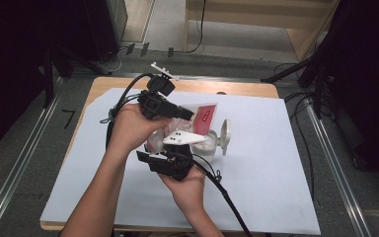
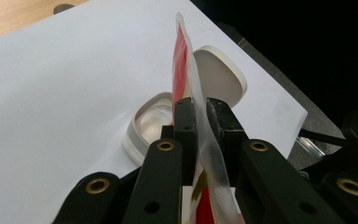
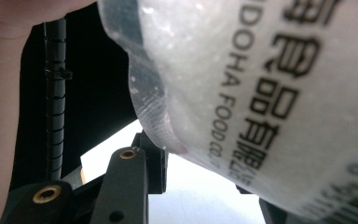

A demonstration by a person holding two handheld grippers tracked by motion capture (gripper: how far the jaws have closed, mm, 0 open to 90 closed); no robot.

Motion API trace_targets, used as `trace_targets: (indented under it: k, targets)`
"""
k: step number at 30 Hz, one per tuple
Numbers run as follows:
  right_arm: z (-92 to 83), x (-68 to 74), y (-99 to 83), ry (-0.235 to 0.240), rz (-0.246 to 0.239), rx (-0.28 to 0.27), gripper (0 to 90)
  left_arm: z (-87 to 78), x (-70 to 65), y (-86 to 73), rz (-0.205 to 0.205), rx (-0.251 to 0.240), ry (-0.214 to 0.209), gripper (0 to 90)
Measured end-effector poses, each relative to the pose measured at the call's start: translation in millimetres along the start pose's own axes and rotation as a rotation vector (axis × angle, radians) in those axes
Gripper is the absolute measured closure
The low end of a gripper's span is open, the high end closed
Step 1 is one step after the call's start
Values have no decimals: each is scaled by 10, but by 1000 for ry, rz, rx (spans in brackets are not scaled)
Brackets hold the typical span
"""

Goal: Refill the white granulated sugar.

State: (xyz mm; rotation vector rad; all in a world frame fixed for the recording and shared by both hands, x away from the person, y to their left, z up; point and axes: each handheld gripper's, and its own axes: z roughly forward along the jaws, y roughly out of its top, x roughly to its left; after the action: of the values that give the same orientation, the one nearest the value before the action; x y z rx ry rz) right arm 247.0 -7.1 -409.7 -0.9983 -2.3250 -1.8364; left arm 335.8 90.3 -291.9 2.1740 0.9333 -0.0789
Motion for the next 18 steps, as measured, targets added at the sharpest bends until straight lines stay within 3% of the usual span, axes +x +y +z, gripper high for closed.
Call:
trace_targets:
  k: [18]
  targets:
    - [-21,9,13,-8,-2,-21,623,-3,-110,28,41,-23,27,844]
